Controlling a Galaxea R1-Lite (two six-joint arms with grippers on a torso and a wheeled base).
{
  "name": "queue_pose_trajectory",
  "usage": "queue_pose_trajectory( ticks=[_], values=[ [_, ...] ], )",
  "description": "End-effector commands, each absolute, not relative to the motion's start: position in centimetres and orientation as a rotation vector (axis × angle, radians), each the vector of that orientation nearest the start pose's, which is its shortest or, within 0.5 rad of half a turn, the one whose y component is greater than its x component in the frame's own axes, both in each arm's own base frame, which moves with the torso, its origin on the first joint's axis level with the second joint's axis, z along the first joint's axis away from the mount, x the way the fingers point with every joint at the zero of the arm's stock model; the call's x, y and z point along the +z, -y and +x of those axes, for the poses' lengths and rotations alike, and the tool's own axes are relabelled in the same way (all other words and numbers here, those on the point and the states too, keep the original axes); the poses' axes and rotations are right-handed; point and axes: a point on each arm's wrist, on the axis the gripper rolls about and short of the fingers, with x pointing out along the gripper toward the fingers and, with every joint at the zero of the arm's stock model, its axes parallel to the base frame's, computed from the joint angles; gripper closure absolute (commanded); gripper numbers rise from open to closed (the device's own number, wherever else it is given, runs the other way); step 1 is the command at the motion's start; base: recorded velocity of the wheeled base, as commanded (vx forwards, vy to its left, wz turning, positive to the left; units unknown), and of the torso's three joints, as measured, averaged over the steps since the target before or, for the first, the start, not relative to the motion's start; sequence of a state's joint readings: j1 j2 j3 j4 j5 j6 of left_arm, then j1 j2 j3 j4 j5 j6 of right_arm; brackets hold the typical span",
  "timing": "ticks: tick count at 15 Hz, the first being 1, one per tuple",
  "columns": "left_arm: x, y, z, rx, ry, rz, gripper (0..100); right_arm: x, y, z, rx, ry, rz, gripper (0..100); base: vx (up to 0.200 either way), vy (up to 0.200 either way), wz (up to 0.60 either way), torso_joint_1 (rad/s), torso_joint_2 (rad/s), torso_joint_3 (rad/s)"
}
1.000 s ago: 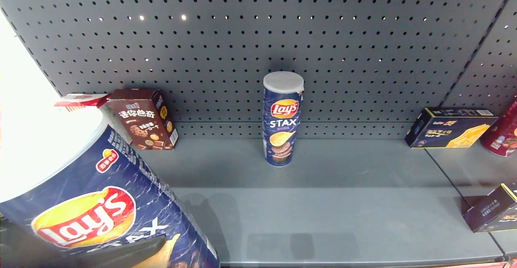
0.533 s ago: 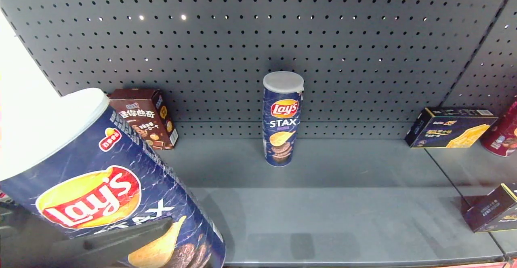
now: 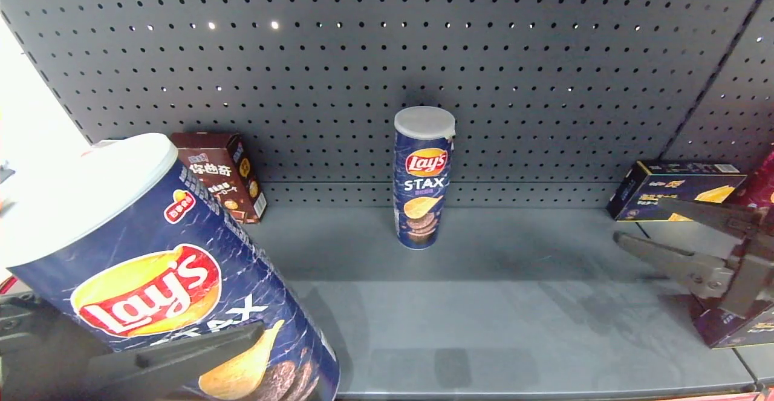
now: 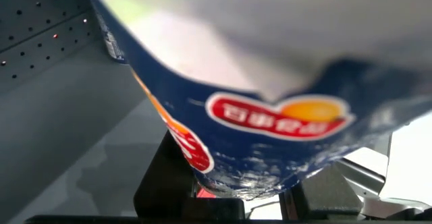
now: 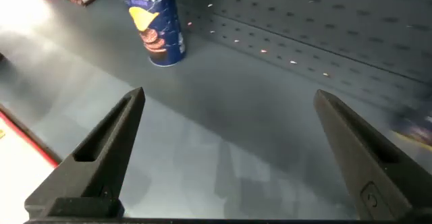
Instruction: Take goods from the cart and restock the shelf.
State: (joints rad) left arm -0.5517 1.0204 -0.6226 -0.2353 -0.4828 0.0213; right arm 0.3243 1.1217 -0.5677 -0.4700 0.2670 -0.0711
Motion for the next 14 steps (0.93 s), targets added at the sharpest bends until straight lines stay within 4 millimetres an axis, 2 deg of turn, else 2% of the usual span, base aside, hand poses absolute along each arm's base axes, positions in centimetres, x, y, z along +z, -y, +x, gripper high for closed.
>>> queue_pose_trajectory(
  ticks=[1,6,8,9,10,14],
  values=[
    [24.1,7.7,10.8,-1.026,-0.159,0.025,100,21.8,-7.6,19.8,0.702,-0.118,-0.076,0,0.0,0.0,0.0,0.0,0.0,0.0],
    [24.0,7.6,10.7,-1.021,-0.168,0.023,100,23.5,-9.4,24.0,0.823,-0.076,-0.077,0,0.0,0.0,0.0,0.0,0.0,0.0],
    [24.1,7.6,10.7,-1.019,-0.166,0.023,100,24.0,-10.0,24.9,0.878,-0.056,-0.082,0,0.0,0.0,0.0,0.0,0.0,0.0],
    [24.1,7.6,10.7,-1.021,-0.166,0.023,100,24.4,-11.1,26.1,0.928,-0.034,-0.096,0,0.0,0.0,0.0,0.0,0.0,0.0],
    [24.1,7.6,10.7,-1.021,-0.166,0.023,100,24.4,-11.4,26.7,0.961,-0.021,-0.11,0,0.0,0.0,0.0,0.0,0.0,0.0],
    [24.0,7.6,10.8,-1.019,-0.169,0.023,100,23.7,-12.3,29.9,1.262,0.076,-0.143,0,0.0,0.0,0.0,0.0,0.0,0.0]
  ],
)
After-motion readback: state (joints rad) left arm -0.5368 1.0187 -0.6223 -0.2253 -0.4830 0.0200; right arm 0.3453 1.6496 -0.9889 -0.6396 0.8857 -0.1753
